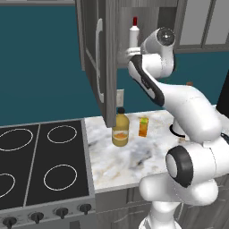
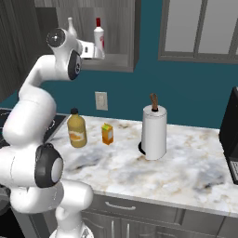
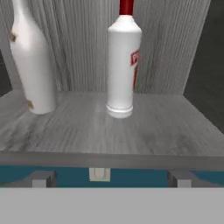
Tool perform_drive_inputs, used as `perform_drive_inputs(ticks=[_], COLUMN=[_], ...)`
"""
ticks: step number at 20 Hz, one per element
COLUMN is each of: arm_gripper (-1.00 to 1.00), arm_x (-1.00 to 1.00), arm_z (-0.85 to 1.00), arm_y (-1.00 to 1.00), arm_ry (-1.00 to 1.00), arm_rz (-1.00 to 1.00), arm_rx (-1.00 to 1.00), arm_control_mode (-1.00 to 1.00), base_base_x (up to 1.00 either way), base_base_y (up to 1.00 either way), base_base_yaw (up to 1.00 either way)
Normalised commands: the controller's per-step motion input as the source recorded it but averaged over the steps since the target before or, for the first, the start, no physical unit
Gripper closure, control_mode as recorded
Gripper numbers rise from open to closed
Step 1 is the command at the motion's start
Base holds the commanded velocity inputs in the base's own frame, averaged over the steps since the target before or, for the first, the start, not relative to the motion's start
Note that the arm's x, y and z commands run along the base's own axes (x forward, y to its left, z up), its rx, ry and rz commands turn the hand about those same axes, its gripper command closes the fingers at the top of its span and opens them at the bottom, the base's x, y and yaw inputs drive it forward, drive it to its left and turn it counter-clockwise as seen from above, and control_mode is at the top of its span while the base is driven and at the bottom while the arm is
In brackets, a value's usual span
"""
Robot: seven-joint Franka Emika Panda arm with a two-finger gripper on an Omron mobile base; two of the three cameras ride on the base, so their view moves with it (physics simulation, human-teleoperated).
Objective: Sort all alcoholic drinks to one cabinet, and non-alcoholic drinks to the other.
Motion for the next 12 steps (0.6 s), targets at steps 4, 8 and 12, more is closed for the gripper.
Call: perform_drive_inputs(ticks=[4, 8, 12], arm_gripper=[-1.0, -1.0, -1.0], arm_x=[-1.0, -0.94, -0.53], arm_z=[-0.44, -0.49, -0.52], arm_y=[0.0, 0.0, 0.0], arm_ry=[0.04, 0.07, 0.07], arm_rz=[0.05, 0.16, 0.28], arm_rx=[0.1, 0.12, 0.16], arm_control_mode=[-1.0, -1.0, -1.0], base_base_x=[0.0, 0.0, 0.0], base_base_y=[0.0, 0.0, 0.0], base_base_yaw=[0.0, 0.0, 0.0])
